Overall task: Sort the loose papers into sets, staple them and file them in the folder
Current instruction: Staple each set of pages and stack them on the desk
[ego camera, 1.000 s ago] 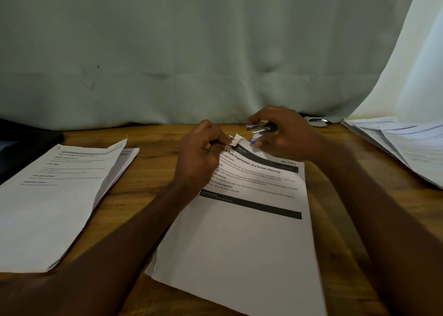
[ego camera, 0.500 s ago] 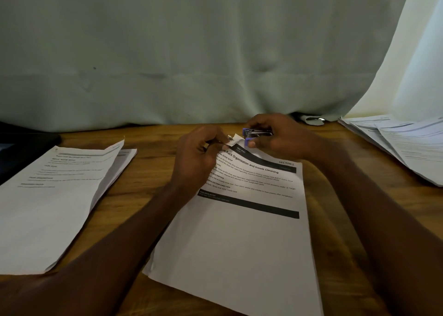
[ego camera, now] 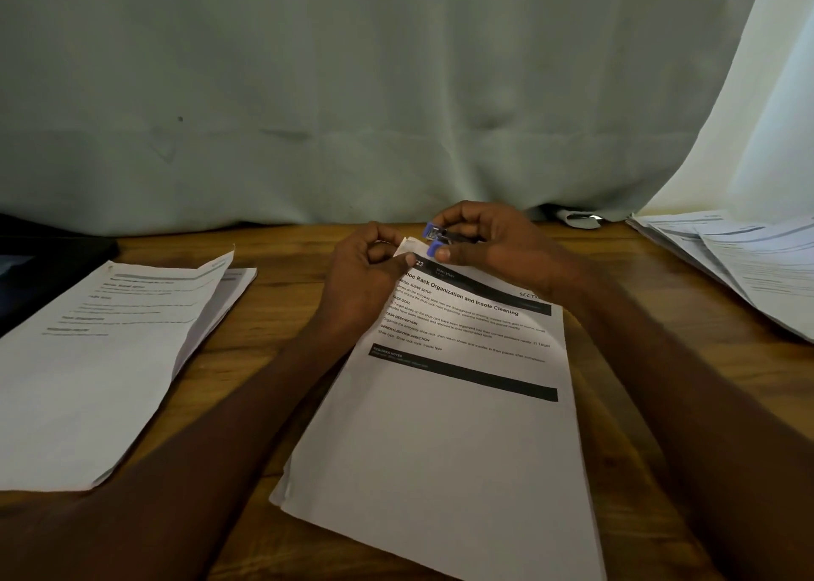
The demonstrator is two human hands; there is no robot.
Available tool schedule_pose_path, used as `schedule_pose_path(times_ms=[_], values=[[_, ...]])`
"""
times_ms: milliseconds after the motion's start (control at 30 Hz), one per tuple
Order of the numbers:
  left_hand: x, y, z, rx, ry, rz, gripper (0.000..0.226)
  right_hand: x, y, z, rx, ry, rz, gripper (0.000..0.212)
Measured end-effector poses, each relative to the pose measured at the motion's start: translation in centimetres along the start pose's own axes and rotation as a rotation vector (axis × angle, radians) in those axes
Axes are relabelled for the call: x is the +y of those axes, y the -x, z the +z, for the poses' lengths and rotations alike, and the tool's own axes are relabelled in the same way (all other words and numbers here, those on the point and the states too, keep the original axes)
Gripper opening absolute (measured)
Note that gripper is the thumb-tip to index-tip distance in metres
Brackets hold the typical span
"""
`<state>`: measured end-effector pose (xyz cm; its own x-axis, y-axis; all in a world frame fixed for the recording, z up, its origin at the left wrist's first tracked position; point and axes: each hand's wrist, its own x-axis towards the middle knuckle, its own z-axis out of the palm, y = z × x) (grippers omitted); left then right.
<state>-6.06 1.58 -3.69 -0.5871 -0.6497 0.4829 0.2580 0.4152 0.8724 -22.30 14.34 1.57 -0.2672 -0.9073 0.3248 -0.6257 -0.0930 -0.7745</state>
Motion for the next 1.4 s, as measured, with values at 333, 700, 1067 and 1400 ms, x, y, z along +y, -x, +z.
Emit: schedule_pose_path(times_ms=[333,700,1067,1400], values=[[-0.4,-0.3,0.0,-0.15,-0.135,-0.1,0.017,0.3,0.0,1.2,0.025,0.07,0.022,0.034],[-0.9,-0.5,-0.3,-0.139,-0.126,-0.145,0.006,0.7,-0.1,1.2,0.019,0.052,0.019,0.025],[-0.3,0.1,-0.1,-0.109,-0.274,0.016,0.007,0.8,0.2,-1.7,-0.103,0.32,0.11,0.04],[-0.1,0.3,0.1,-0.076,-0.412,0.121,0.01,0.4,-0.1,0.1,-0.097,0.532,-0.005,0.046]])
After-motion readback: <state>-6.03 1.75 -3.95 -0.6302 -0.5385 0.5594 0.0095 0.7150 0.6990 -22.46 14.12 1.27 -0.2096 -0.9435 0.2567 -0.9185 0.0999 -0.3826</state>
